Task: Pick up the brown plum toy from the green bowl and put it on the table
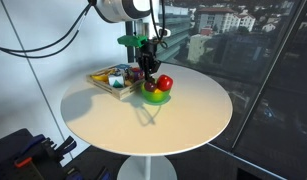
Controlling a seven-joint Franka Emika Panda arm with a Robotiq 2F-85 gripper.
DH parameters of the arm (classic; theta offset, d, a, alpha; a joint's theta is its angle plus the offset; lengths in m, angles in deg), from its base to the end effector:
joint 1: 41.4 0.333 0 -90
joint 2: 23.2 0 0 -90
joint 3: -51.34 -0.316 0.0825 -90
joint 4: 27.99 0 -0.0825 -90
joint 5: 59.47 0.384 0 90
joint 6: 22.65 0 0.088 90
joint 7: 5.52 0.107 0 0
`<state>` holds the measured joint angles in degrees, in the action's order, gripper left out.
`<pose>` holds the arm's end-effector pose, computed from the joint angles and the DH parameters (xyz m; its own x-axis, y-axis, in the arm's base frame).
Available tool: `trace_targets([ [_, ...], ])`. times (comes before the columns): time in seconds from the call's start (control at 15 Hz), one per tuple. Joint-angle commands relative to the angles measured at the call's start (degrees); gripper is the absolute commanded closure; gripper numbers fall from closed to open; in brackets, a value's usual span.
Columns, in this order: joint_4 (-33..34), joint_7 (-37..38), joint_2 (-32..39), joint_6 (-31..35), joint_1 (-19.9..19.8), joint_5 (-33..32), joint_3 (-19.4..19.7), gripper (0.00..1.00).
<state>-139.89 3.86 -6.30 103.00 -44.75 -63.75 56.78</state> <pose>0.5967 -0.0927 0.3243 0.9628 -0.2670 -0.0414 -0.2623 -0.9604 0.0937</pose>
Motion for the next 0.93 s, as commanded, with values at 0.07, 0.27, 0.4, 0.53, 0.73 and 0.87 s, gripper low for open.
trace_targets([
  [0.07, -0.4, -0.2, -3.2, -1.5, -0.1, 1.2, -0.2, 1.0],
  [0.27, -0.8, -0.3, -4.5, -1.4, 0.0, 1.6, -0.3, 0.95],
  [0.4, -1.1, -0.3, -5.1, -1.2, 0.0, 1.7, -0.4, 0.7],
  [0.53, -1.4, -0.4, -5.4, -1.3, 0.0, 1.6, -0.4, 0.64],
  [0.73, -1.9, -0.7, -5.5, -1.3, -0.1, 1.7, -0.4, 0.4],
  [0.87, -2.3, -0.8, -5.4, -1.3, -0.2, 1.6, -0.3, 0.25],
])
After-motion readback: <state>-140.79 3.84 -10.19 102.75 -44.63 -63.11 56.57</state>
